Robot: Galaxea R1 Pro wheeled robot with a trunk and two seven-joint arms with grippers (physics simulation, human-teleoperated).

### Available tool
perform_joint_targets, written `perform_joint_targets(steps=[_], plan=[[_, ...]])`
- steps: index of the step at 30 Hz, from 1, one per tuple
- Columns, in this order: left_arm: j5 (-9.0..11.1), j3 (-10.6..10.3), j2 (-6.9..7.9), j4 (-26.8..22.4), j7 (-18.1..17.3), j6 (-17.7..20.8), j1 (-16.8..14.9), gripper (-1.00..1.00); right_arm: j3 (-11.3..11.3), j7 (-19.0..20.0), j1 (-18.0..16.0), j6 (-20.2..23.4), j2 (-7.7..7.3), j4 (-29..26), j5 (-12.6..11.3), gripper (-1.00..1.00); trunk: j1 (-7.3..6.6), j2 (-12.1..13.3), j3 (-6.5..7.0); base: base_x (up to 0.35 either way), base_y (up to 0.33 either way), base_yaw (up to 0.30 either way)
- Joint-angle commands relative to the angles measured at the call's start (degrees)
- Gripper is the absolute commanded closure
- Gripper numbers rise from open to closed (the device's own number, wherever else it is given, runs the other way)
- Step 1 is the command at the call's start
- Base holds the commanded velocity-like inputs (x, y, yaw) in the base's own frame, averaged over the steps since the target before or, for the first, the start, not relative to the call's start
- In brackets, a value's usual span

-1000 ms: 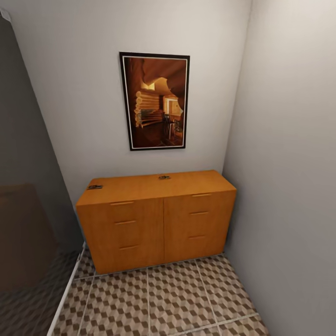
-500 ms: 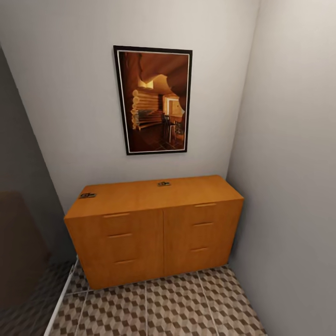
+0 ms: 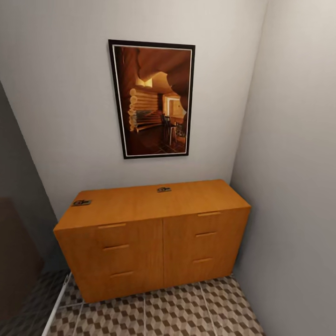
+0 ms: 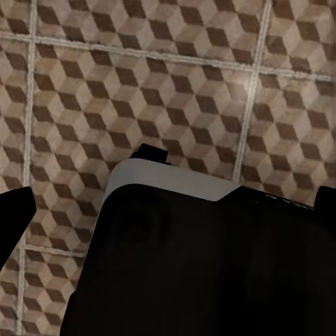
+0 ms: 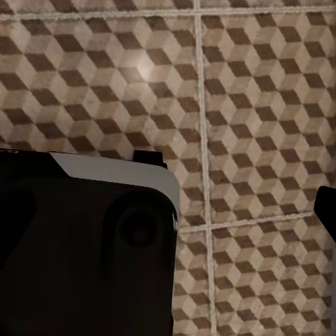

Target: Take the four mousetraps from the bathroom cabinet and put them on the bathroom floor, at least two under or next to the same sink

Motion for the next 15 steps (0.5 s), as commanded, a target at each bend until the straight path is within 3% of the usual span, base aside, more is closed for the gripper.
perform_joint_targets(steps=[1,15], plan=[[0.4,-0.5,-0.02,0.0,0.2,-0.2,-0.1,-1.0,0.4,-0.3,-0.1,-0.3,0.03,0.2,0.0,-1.0,0.01,0.0,-0.07,0.088,0.0,0.073],[0.4,-0.5,-0.03,0.0,0.3,-0.3,-0.1,-1.0,0.4,-0.3,-0.1,-0.3,-0.05,0.2,0.0,-1.0,0.01,0.0,-0.07,0.024,0.0,0.218]])
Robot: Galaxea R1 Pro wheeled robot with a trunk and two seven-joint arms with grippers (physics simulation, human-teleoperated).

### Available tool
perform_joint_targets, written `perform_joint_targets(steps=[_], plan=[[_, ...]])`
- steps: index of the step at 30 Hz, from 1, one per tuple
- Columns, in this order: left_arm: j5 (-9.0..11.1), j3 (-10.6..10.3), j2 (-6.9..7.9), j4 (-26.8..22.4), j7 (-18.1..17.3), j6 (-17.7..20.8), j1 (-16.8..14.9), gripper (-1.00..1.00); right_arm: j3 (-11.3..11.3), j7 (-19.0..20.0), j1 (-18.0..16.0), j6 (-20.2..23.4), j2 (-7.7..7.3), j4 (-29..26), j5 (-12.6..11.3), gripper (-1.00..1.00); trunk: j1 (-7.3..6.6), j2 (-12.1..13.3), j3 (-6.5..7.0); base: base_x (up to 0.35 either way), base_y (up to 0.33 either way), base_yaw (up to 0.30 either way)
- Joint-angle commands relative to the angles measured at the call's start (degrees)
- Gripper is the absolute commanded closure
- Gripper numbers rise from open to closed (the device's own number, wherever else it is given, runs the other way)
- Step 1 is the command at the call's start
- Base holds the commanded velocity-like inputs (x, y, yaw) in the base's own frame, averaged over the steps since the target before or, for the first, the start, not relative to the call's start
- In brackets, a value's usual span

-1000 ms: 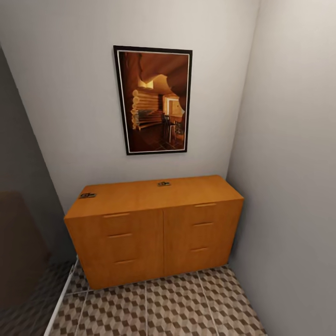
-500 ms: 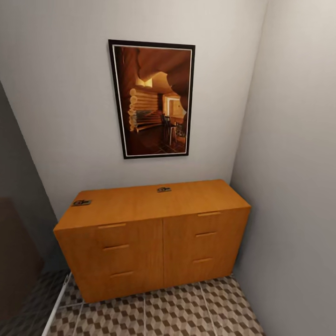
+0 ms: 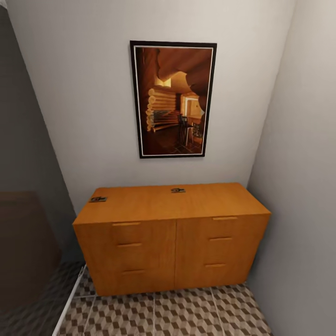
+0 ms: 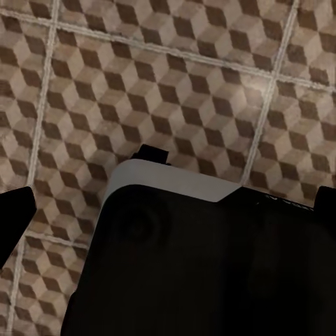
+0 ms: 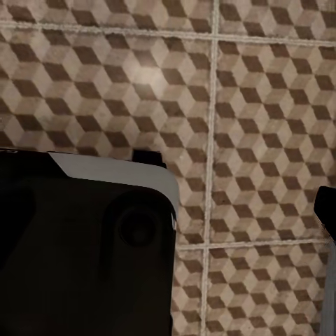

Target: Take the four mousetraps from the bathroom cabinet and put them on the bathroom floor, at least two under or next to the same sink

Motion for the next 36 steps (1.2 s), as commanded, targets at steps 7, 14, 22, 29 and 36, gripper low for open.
perform_joint_targets(steps=[7,14,22,29,36], plan=[[0.4,-0.5,-0.03,0.0,0.2,-0.2,0.0,-1.0,0.4,-0.3,-0.1,-0.3,0.03,0.2,0.0,-1.0,0.0,0.0,-0.07,0.002,0.0,0.266],[0.4,-0.5,-0.03,0.0,0.2,-0.2,0.0,-1.0,0.4,-0.3,-0.1,-0.3,-0.06,0.2,0.0,-1.0,0.0,0.0,-0.07,0.0,0.0,0.134],[0.4,-0.5,-0.01,0.0,0.3,-0.2,0.0,-1.0,0.4,-0.3,-0.1,-0.3,-0.05,0.2,0.0,-1.0,0.0,0.0,-0.07,0.001,0.0,0.018],[0.4,-0.5,0.02,0.0,0.1,-0.1,0.0,-1.0,0.4,-0.3,-0.1,-0.3,-0.04,0.2,0.0,-1.0,0.0,0.0,-0.07,0.142,0.0,0.003],[0.3,-0.5,0.03,0.0,0.1,-0.1,0.0,-1.0,0.4,-0.3,-0.1,-0.3,-0.04,0.2,0.0,-1.0,0.0,0.0,-0.07,0.287,0.0,0.001]])
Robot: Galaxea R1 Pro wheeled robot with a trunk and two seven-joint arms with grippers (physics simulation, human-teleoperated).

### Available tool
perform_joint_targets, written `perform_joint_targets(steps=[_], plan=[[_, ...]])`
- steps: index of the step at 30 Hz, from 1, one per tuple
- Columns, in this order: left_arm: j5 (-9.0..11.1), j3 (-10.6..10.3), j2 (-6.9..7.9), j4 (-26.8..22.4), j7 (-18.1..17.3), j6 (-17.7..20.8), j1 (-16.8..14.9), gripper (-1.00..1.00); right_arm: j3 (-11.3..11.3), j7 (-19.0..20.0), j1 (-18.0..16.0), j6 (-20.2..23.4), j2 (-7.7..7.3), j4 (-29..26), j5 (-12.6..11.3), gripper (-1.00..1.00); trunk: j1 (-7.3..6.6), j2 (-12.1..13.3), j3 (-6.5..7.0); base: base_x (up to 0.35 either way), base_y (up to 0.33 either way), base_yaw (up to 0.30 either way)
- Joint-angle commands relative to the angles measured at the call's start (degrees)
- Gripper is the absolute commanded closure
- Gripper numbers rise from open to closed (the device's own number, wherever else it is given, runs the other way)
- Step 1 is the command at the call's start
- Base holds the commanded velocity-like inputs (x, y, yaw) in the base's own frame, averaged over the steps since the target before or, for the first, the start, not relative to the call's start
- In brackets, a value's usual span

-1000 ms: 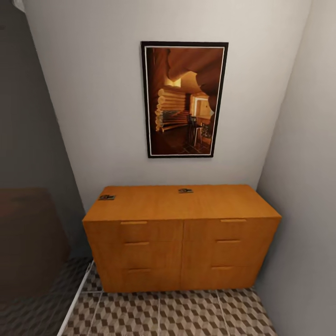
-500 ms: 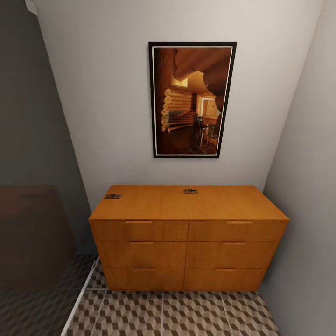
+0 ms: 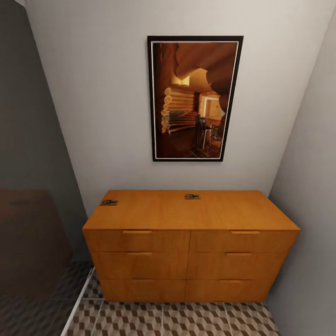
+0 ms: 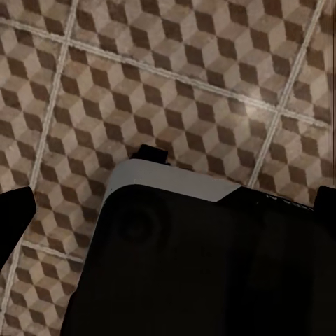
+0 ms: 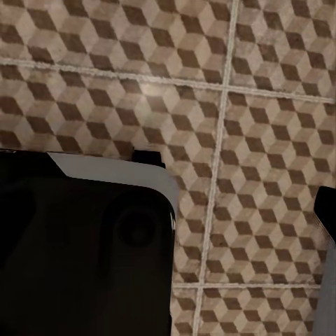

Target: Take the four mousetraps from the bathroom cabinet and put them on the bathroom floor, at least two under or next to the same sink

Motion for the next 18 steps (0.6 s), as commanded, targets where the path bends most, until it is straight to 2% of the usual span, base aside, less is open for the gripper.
perform_joint_targets(steps=[1,8,18], plan=[[0.4,-0.5,-0.01,0.0,0.2,-0.2,0.0,-1.0,0.4,-0.3,-0.1,-0.3,0.03,0.2,0.0,-1.0,0.03,0.0,-0.07,0.308,0.0,0.0],[0.4,-0.5,0.0,0.0,0.2,-0.2,0.0,-1.0,0.4,-0.3,-0.1,-0.3,0.03,0.2,0.0,-1.0,0.03,0.0,-0.07,0.239,0.0,0.0],[0.5,-0.5,-0.01,0.0,0.3,-0.3,0.0,-1.0,0.4,-0.3,-0.1,-0.3,0.04,0.2,0.0,-1.0,0.03,0.0,-0.07,0.06,0.0,0.0]])
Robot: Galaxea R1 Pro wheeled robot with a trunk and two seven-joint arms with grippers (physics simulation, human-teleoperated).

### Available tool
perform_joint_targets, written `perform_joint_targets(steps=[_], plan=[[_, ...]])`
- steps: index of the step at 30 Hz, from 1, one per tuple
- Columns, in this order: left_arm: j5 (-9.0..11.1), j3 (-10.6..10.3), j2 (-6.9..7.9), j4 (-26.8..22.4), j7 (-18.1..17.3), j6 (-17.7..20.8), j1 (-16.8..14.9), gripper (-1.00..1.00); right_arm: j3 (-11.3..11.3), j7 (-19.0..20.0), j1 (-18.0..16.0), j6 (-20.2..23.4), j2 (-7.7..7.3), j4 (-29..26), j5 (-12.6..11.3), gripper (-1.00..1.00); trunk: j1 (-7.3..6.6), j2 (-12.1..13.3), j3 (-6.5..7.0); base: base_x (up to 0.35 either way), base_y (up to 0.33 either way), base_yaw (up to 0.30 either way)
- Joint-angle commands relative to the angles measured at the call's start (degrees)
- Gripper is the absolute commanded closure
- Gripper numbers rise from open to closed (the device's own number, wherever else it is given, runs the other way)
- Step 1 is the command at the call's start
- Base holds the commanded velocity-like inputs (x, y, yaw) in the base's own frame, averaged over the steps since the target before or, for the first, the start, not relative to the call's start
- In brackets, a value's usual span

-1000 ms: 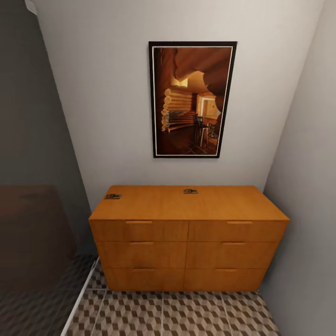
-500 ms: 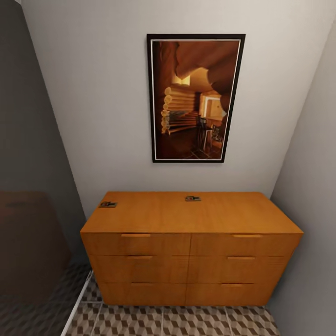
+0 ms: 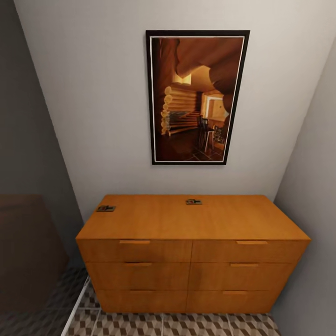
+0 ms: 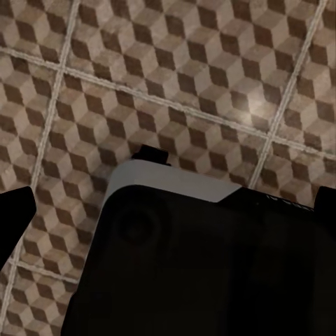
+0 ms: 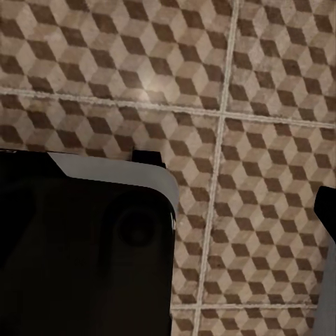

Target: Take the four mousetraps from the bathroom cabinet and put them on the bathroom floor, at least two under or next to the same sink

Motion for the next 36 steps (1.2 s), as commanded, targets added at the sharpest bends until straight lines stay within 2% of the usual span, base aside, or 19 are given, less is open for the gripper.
perform_joint_targets(steps=[1,13,36], plan=[[0.4,-0.5,-0.03,0.0,0.2,-0.2,0.0,-1.0,0.4,-0.3,-0.1,-0.3,0.02,0.2,0.0,-1.0,0.01,0.0,-0.07,0.141,0.0,0.0],[0.4,-0.5,0.15,0.0,0.2,-0.1,0.0,-1.0,0.4,-0.3,-0.1,-0.3,0.02,0.2,0.0,-1.0,0.01,0.0,-0.07,0.204,0.0,0.0],[0.4,-0.5,0.15,0.0,0.2,-0.2,0.0,-1.0,0.4,-0.3,-0.1,-0.3,0.06,0.2,0.0,-1.0,0.01,0.0,-0.07,0.013,0.0,0.0]])
